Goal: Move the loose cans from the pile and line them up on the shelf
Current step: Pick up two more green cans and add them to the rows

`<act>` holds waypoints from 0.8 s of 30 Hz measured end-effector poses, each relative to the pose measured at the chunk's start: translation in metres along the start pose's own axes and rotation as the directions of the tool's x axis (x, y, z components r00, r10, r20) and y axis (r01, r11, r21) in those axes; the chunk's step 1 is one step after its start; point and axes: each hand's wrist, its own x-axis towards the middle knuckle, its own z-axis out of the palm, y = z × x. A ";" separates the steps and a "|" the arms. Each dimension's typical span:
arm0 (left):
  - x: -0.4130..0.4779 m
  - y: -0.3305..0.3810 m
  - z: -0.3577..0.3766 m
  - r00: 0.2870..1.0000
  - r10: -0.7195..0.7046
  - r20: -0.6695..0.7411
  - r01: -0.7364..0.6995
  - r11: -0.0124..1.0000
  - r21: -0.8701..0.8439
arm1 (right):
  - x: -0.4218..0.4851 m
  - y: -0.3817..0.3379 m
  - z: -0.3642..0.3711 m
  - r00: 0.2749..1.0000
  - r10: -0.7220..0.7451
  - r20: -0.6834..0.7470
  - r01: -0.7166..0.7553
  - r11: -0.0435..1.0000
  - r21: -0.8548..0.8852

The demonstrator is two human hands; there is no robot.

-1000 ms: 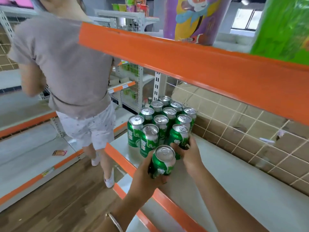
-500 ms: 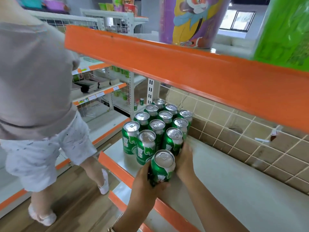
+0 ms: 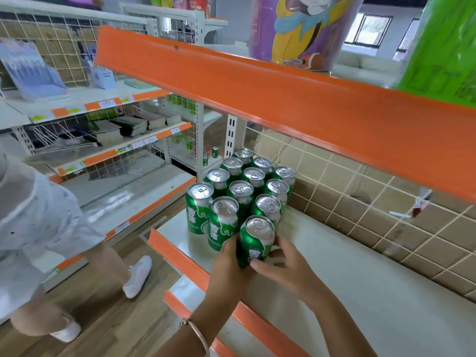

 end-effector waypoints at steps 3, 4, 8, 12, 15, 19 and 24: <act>-0.004 0.002 -0.002 0.996 0.075 0.043 -0.078 0.994 0.075 | 0.006 -0.002 0.006 0.987 -0.039 -0.155 0.026 0.996 -0.085; -0.010 0.000 -0.003 0.995 0.083 0.046 -0.087 0.992 0.088 | 0.007 0.001 0.007 0.985 -0.044 -0.165 0.027 0.994 -0.104; -0.030 -0.014 -0.002 0.998 0.040 0.044 -0.043 0.997 0.070 | 0.006 0.008 0.017 0.961 -0.121 -0.249 0.070 0.977 -0.203; -0.017 -0.014 -0.007 0.998 0.000 0.068 -0.006 0.996 0.090 | 0.009 0.012 0.044 0.888 -0.156 -0.433 0.063 0.973 -0.223; -0.018 -0.011 -0.008 0.996 0.024 0.088 -0.033 0.994 0.108 | 0.009 0.010 0.056 0.856 -0.178 -0.485 0.071 0.970 -0.231; -0.029 -0.009 -0.008 0.978 0.159 0.131 -0.172 0.981 0.087 | 0.006 0.009 0.063 0.837 -0.174 -0.518 0.035 0.963 -0.267; -0.040 -0.007 -0.011 0.958 0.276 0.082 -0.287 0.939 0.187 | 0.006 0.010 0.050 0.878 0.023 -0.478 -0.074 0.993 -0.088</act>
